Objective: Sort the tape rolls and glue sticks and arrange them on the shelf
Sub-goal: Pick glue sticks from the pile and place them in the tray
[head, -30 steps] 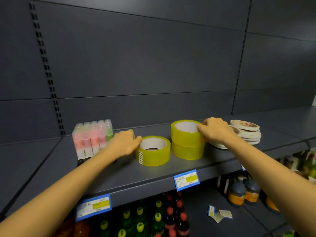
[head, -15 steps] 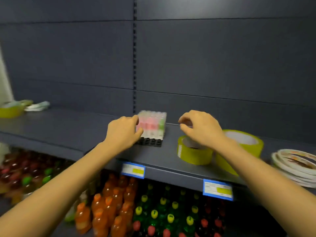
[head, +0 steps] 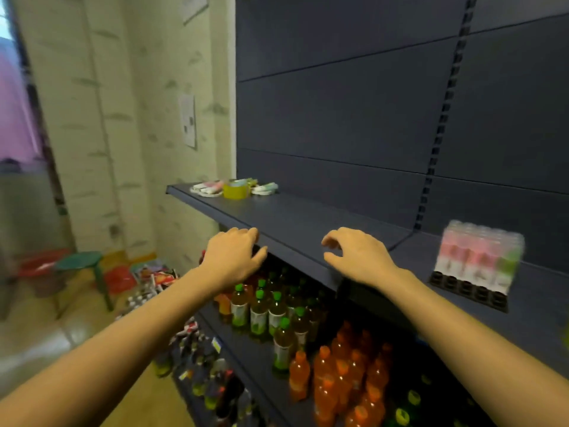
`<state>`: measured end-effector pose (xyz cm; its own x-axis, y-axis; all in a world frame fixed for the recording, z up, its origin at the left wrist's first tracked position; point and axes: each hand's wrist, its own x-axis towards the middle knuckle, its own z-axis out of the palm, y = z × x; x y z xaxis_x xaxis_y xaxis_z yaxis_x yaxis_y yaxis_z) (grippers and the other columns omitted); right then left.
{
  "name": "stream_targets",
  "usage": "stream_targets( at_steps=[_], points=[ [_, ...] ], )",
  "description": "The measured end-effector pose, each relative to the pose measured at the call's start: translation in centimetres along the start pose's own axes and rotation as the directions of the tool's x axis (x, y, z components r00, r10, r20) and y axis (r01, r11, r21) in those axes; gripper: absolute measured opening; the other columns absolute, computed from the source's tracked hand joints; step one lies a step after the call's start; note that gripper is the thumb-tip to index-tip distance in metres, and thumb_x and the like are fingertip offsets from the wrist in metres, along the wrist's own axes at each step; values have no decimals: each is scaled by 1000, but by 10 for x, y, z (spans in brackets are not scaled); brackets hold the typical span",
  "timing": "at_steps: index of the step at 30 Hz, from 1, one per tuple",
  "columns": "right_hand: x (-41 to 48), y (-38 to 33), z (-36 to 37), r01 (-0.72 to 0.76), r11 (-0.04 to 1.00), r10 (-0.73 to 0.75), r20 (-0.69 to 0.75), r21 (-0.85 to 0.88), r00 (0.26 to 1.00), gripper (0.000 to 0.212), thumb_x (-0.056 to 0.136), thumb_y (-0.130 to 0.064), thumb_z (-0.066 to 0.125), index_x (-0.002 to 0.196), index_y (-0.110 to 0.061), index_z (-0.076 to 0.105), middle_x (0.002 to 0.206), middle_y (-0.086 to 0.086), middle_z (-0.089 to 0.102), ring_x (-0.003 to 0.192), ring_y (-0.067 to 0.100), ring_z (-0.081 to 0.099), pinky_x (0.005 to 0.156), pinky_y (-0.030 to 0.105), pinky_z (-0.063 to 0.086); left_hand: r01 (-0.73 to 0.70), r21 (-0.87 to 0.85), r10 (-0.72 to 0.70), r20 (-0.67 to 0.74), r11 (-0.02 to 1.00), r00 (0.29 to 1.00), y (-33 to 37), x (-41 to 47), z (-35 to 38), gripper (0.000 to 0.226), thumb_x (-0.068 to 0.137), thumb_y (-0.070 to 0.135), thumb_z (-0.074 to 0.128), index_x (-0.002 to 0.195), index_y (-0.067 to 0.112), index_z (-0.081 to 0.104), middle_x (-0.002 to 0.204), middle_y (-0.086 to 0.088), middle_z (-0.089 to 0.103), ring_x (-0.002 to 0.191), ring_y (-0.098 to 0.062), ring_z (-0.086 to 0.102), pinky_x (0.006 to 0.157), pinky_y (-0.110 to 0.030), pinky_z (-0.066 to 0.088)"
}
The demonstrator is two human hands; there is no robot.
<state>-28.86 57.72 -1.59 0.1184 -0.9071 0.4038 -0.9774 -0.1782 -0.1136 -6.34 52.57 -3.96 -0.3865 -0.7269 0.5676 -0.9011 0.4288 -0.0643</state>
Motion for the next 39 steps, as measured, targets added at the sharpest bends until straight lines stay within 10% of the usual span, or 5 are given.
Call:
stream_targets(
  at_steps=[32,39],
  points=[
    [399,-166,190,-245,935,246,28,256,969,27,91,-33,52,110,-16,62,128,17,55,119,34,49,88,38,43,145,-208,-148,4,967,989,-349,151,164,31,94,43,40,106,20,55,101,4,66,86,-15,59,68,-28,46],
    [489,-171,217,-305,948,304,20,94,952,45,94,-46,41,121,-14,56,128,18,53,118,40,48,98,46,41,144,-211,-149,-11,967,989,-394,208,193,27,93,42,42,101,20,57,100,4,65,87,-14,59,66,-27,44]
  ],
)
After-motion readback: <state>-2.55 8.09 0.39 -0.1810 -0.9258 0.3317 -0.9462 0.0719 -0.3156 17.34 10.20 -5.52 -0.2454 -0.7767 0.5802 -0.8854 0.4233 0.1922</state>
